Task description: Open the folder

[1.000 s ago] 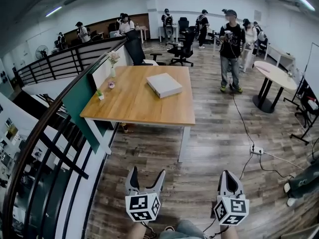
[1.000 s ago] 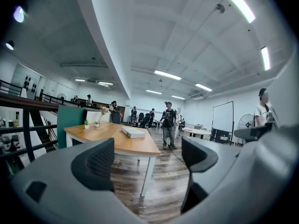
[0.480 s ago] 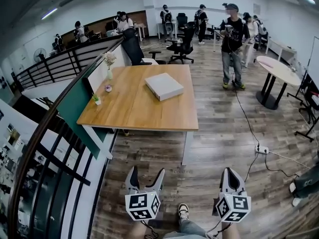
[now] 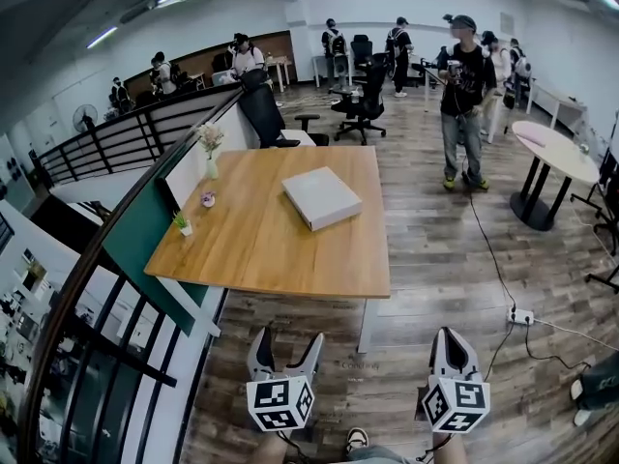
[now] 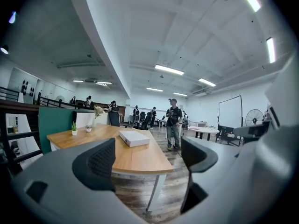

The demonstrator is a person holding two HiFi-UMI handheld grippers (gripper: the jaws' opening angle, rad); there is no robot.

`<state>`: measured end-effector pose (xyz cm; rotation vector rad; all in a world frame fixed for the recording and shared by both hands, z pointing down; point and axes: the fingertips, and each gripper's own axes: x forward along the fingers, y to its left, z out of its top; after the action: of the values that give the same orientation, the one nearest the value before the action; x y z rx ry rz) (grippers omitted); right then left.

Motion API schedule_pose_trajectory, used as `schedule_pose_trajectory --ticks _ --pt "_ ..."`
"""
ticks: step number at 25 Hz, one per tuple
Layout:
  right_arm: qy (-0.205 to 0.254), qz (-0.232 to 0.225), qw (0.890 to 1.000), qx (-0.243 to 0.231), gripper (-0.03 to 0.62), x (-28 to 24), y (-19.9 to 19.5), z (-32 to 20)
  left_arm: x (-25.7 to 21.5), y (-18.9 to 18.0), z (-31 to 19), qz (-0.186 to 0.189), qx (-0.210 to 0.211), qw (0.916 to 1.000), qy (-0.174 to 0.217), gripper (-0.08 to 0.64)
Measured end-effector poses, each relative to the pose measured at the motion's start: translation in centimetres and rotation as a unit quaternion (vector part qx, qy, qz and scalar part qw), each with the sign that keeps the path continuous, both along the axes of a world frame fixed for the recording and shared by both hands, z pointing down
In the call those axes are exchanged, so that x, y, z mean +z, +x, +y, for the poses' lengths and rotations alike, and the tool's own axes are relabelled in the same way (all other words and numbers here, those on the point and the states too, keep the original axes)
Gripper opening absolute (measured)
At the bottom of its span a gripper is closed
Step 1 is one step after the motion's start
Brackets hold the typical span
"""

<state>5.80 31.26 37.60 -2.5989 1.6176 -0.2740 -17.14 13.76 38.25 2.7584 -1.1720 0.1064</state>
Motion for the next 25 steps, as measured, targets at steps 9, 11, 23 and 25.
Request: schedule_pose_trajectory --ticks 9,11,23,25 --pt "0.005 -0.012 1.000 -0.002 0.002 0.7 6.8 -5.8 0.3 6.8 -6.2 -0.012 0.009 0.9999 0.007 0.445" --pt "0.005 -0.015 1.000 -0.003 0.002 0.9 7.9 -7.1 0.5 7.6 -7.4 -0.014 0.007 0.9999 0.007 0.445" --pt "-0.005 -0.018 1.000 -0.014 0.002 1.8 10.9 -14.2 0.6 10.8 -14.7 -0.014 -0.001 0.9998 0.014 0.445" --pt "-0.007 -0.018 1.000 -0.010 0.002 2.0 11.6 -15.6 1.2 11.7 -16.2 -0.013 0.004 0.9999 0.008 0.445"
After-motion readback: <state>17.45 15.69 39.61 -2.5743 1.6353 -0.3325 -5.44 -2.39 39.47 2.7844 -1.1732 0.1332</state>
